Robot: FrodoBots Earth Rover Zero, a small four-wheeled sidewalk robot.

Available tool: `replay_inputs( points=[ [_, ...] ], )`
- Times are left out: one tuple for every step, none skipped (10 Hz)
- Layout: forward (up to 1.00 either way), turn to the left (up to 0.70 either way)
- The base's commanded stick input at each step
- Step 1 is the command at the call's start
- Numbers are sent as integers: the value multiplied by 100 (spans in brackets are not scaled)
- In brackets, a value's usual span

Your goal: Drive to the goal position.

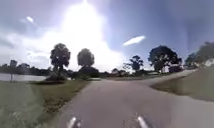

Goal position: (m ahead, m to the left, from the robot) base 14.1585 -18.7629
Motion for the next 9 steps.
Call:
replay_inputs(
  points=[
    [70, 0],
    [70, 0],
    [70, 0],
    [70, 0],
    [70, 0],
    [70, 0],
    [70, 0],
    [70, 0],
    [70, 0]
  ],
)
